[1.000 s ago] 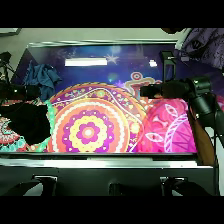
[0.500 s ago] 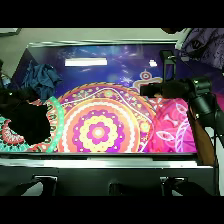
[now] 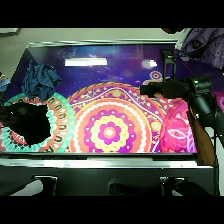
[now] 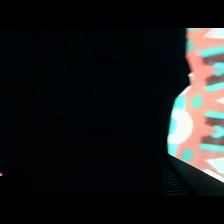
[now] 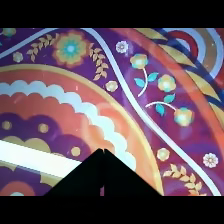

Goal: Fold the clothes and pants, and hang the long-sleeved shirts on hangers.

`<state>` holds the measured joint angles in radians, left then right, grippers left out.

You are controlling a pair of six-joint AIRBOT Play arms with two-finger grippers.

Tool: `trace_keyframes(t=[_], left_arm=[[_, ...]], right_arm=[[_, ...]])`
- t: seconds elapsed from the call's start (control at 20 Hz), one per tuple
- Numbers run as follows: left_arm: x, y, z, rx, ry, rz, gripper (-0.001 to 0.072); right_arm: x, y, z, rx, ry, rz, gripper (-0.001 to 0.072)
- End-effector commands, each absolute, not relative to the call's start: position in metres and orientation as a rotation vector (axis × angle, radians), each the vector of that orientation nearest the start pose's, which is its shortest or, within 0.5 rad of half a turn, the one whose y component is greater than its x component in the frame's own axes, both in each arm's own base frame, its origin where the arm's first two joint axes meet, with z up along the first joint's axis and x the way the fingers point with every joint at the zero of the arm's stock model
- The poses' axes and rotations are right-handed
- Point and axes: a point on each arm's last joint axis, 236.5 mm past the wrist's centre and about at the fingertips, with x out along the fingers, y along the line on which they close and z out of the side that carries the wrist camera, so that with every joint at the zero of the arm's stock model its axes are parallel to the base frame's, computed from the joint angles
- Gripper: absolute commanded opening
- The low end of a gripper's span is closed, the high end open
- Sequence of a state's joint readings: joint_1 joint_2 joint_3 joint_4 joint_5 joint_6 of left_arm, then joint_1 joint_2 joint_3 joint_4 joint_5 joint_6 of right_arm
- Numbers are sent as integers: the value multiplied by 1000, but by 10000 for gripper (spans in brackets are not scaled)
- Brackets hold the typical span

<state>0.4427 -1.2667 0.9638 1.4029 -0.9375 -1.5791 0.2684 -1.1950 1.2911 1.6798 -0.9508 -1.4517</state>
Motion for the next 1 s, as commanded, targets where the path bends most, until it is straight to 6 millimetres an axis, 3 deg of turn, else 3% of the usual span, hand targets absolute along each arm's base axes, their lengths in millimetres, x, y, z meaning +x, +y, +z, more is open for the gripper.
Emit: trace_keyframes(t=[0.0,0.15,0.2,0.25,0.3,0.4,0.55,0.7,0.8,0.95], left_arm=[[354,143,-87,-448,1231,342,720],[361,147,-108,-454,1235,352,720],[362,146,-108,-464,1234,349,462],[362,141,-104,-482,1245,338,74],[363,133,-98,-475,1261,304,17],[367,102,-79,-467,1296,199,16],[378,19,-36,-474,1262,-2,15],[375,-106,7,-547,1237,-260,15],[362,-187,18,-570,1250,-388,15],[346,-286,14,-579,1205,-464,15]], right_arm=[[425,139,121,93,880,257,35],[424,139,120,92,886,257,36],[423,139,120,91,890,257,37],[422,139,118,90,898,257,37],[420,138,117,88,907,256,38],[415,137,113,78,936,256,93],[400,129,102,-12,1003,269,94],[385,112,95,-103,1069,249,109],[375,105,91,-127,1115,233,346],[357,100,83,-169,1195,248,358]])
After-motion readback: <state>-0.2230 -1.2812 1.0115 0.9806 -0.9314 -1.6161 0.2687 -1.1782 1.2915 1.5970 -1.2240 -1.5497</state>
